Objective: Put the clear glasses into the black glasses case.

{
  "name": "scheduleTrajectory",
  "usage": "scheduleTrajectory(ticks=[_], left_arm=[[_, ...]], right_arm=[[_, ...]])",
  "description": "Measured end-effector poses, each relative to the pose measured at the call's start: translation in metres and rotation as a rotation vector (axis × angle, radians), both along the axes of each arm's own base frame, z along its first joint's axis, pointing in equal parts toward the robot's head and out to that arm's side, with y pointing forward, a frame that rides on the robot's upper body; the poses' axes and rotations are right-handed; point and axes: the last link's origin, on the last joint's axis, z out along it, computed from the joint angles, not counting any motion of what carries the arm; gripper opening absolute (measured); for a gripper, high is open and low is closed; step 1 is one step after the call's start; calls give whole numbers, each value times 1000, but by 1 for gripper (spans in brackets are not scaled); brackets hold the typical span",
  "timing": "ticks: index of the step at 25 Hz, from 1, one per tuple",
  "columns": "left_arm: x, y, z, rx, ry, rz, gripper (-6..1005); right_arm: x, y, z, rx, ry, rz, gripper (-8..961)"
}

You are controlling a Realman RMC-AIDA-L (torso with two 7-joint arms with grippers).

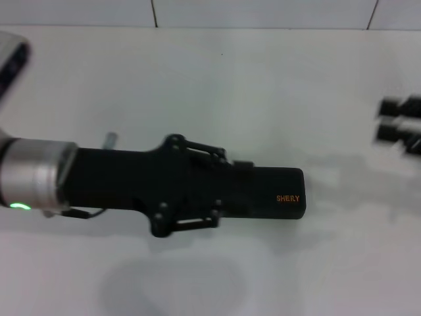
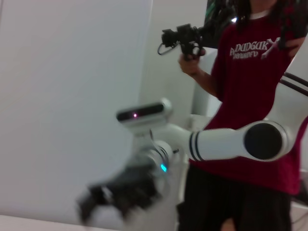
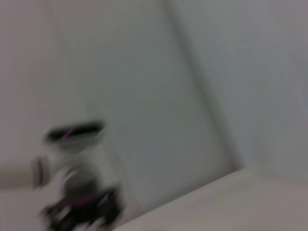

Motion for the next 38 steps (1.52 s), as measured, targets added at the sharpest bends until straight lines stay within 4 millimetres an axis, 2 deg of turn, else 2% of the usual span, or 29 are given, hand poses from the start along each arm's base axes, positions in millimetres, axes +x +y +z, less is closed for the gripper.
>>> scheduleTrajectory(ticks=[1, 4, 9, 15, 25, 35, 38], left_arm=[[-3, -1, 6, 16, -1, 11, 171], [-12, 0, 22, 30, 2, 51, 380], [-25, -1, 41, 70, -19, 90, 619], [-32, -1, 48, 77, -10, 116, 699], [-36, -2, 51, 70, -1, 131, 700], [-39, -1, 52, 67, -3, 144, 699], [-39, -1, 52, 66, -3, 145, 700]], right_arm=[[-5, -1, -10, -36, -13, 31, 481], [-18, 0, -35, -119, -48, 85, 485], [-38, 4, -57, -175, -29, 173, 500], [-54, 12, -66, -168, 21, 250, 499], [-72, 24, -83, -184, -8, 299, 500], [-75, 27, -84, -171, 0, 288, 677], [-76, 28, -84, -170, -1, 290, 868]])
